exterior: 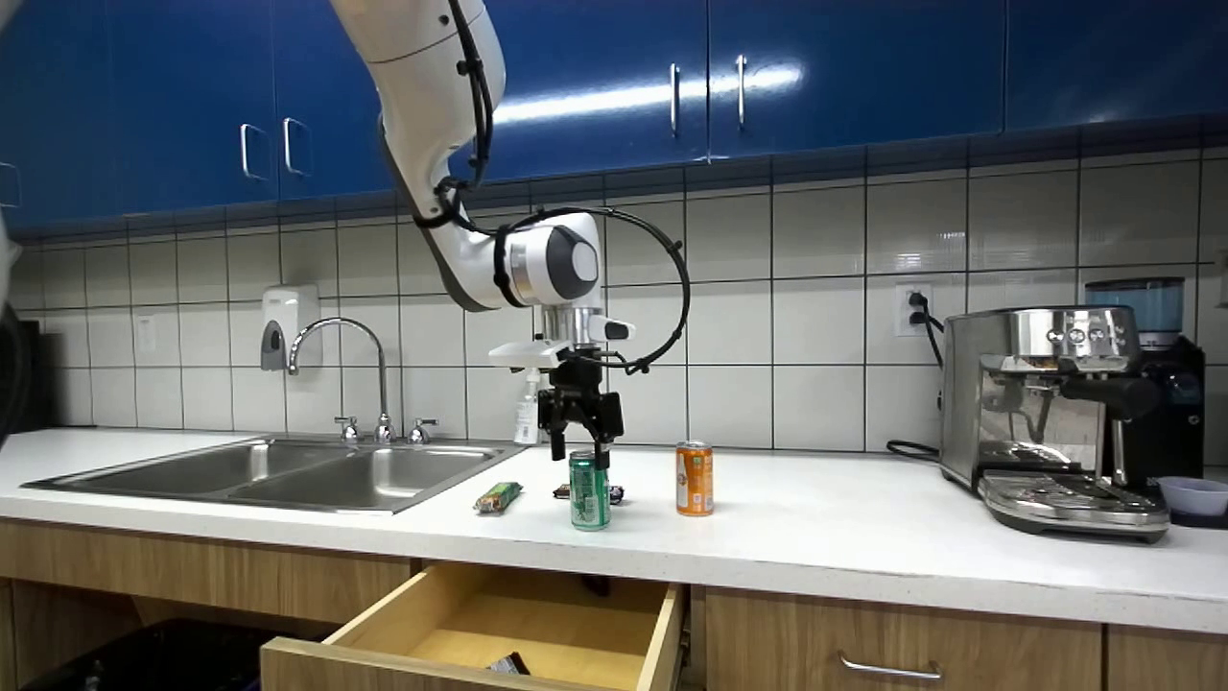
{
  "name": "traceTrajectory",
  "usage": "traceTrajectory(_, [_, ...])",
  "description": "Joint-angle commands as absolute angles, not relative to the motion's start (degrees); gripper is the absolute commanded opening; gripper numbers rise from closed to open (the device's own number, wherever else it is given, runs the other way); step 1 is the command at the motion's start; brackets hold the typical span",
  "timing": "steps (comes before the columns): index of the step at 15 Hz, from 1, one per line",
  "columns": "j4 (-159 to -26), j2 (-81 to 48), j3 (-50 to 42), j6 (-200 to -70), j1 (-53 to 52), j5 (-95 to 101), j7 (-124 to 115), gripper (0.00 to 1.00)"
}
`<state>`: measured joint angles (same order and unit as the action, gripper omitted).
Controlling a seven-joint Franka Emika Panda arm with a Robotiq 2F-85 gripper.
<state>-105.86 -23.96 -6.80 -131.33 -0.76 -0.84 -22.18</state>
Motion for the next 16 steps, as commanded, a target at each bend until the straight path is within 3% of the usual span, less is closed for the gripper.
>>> traceTrajectory(1, [-102.02, -26.26, -6.77, -129.58, -0.29, -1.64, -23.54, 1.00])
traceTrajectory(16, [-101.31, -27.34, -7.15, -129.19, -0.31, -1.44, -23.05, 1.00])
